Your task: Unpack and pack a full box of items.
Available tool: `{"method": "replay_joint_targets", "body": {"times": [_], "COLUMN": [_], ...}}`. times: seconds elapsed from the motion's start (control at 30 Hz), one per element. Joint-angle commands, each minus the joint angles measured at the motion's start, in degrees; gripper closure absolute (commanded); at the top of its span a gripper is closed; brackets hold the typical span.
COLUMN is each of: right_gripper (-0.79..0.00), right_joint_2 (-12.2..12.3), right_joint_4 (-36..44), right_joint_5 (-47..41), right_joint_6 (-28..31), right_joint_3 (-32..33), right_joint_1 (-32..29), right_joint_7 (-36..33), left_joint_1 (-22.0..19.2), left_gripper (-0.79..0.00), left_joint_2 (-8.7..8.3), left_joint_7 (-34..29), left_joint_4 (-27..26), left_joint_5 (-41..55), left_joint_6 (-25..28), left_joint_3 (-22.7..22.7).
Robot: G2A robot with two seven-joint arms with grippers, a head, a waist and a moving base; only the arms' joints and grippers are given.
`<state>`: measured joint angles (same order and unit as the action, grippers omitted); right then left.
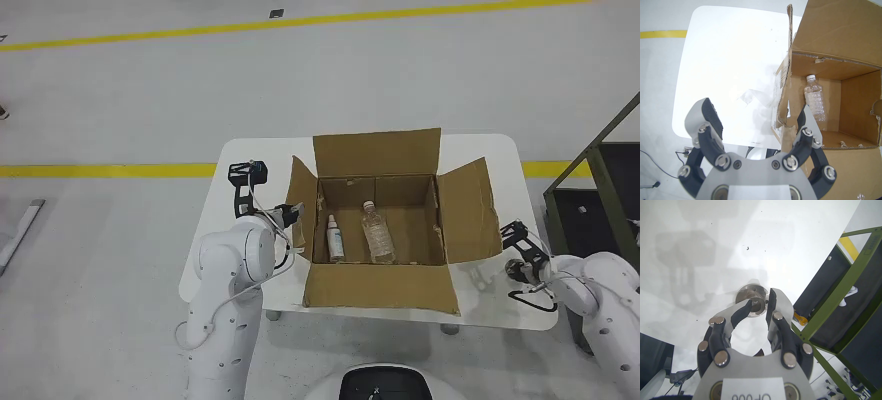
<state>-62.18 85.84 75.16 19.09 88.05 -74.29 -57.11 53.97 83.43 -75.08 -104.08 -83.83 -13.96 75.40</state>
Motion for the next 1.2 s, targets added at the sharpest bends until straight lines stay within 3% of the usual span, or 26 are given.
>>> {"method": "replay_joint_targets", "body": {"times": [0.0, 0.3, 0.5, 0.53, 0.57, 0.97, 1.13, 1.17], "right_gripper": [-0.308, -0.323, -0.388, -0.674, -0.785, -0.785, -0.785, -0.693], "right_joint_2": [0.01, 0.32, 0.82, 0.92, 1.02, 1.08, 0.97, 0.95], "right_joint_4": [-0.18, 3.52, 8.94, 9.82, 10.68, 11.63, 10.39, 9.77], "right_joint_5": [-0.37, -2.58, -5.86, -5.93, -5.66, -5.36, -4.49, -4.10], "right_joint_6": [0.01, 0.03, 0.97, 1.13, 1.15, 0.34, -0.16, -0.33], "right_joint_3": [-0.08, 1.19, 3.71, 4.07, 4.37, 4.61, 1.91, 1.33], "right_joint_1": [0.09, -0.73, -2.55, -2.91, -3.24, -3.92, -3.41, -2.75], "right_joint_7": [0.02, -1.71, -7.28, -8.09, -8.79, -8.32, -8.60, -8.91], "left_joint_1": [0.00, 0.00, 0.00, 0.00, 0.00, 0.00, 0.00, 0.00], "left_gripper": [-0.785, -0.785, -0.785, -0.785, -0.785, -0.785, -0.785, -0.785], "left_joint_2": [0.00, 0.00, 0.00, 0.00, 0.00, 0.00, 0.00, 0.00], "left_joint_7": [0.00, 0.00, 0.00, 0.00, 0.00, 0.00, 0.00, 0.00], "left_joint_4": [0.00, 0.00, 0.00, 0.00, 0.00, 0.00, 0.00, 0.00], "left_joint_5": [0.00, 0.00, 0.00, 0.00, 0.00, 0.00, 0.00, 0.00], "left_joint_6": [0.00, 0.00, 0.00, 0.00, 0.00, 0.00, 0.00, 0.00], "left_joint_3": [0.00, 0.00, 0.00, 0.00, 0.00, 0.00, 0.00, 0.00]}}
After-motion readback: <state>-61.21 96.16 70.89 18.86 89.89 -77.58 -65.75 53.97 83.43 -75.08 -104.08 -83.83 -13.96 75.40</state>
